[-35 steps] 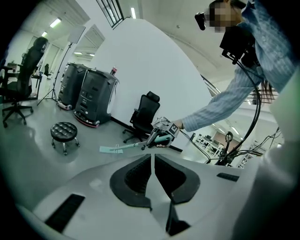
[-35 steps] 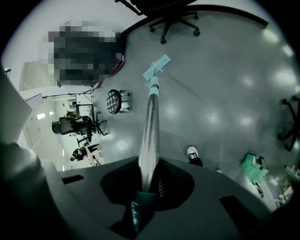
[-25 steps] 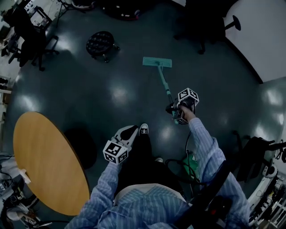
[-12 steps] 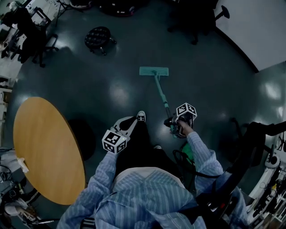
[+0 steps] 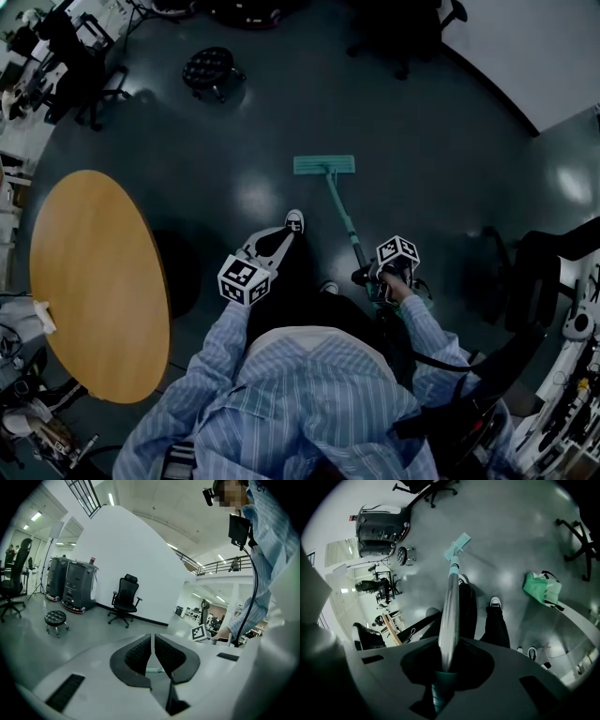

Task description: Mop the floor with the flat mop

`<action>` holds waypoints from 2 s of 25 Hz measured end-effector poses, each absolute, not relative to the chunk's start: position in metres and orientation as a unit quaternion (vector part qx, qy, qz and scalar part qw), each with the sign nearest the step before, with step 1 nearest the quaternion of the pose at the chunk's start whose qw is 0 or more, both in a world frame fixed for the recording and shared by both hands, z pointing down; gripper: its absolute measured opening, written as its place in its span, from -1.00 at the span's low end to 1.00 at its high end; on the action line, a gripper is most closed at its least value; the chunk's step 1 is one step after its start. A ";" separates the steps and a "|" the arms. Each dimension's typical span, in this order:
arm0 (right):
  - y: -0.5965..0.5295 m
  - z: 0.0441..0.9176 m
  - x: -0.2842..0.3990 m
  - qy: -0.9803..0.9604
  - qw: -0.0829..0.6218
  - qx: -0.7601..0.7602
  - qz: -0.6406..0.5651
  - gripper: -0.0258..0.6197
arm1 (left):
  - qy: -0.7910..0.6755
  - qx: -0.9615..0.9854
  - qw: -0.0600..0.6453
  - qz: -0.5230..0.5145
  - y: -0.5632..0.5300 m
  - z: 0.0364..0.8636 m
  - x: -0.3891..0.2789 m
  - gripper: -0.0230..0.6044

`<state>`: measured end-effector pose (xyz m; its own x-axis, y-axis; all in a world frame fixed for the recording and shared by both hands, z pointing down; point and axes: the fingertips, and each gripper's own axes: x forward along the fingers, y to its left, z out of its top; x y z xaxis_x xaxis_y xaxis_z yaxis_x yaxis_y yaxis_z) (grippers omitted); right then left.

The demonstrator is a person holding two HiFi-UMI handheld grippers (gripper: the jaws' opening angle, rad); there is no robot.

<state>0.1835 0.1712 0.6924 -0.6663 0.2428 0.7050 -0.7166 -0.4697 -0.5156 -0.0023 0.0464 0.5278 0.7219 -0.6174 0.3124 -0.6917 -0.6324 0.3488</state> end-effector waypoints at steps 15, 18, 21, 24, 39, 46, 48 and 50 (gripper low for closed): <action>0.323 0.678 0.261 -0.421 0.336 0.262 0.800 -0.75 | -0.381 0.894 0.225 0.073 0.138 0.529 0.033 -0.84; 0.337 0.675 0.265 -0.421 0.340 0.262 0.799 -0.75 | -0.376 0.896 0.225 0.072 0.147 0.530 0.038 -0.84; 0.347 0.672 0.266 -0.420 0.341 0.262 0.799 -0.75 | -0.371 0.898 0.225 0.070 0.151 0.528 0.041 -0.84; 0.353 0.672 0.268 -0.419 0.342 0.261 0.799 -0.75 | -0.368 0.900 0.224 0.072 0.152 0.529 0.043 -0.84; 0.340 0.672 0.265 -0.418 0.343 0.251 0.803 -0.75 | -0.378 0.892 0.236 0.077 0.147 0.541 0.035 -0.84; 0.292 0.672 0.252 -0.418 0.341 0.252 0.803 -0.75 | -0.376 0.889 0.246 0.083 0.112 0.544 0.024 -0.84; 0.274 0.673 0.245 -0.418 0.340 0.252 0.804 -0.75 | -0.375 0.889 0.249 0.086 0.096 0.546 0.020 -0.84; 0.254 0.674 0.237 -0.419 0.341 0.251 0.803 -0.75 | -0.374 0.889 0.251 0.087 0.077 0.548 0.014 -0.84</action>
<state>0.2368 0.2541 0.6744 -0.6406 0.3380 0.6894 -0.7588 -0.4160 -0.5011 0.0140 0.0769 0.5484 0.7051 -0.6209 0.3426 -0.7084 -0.5946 0.3803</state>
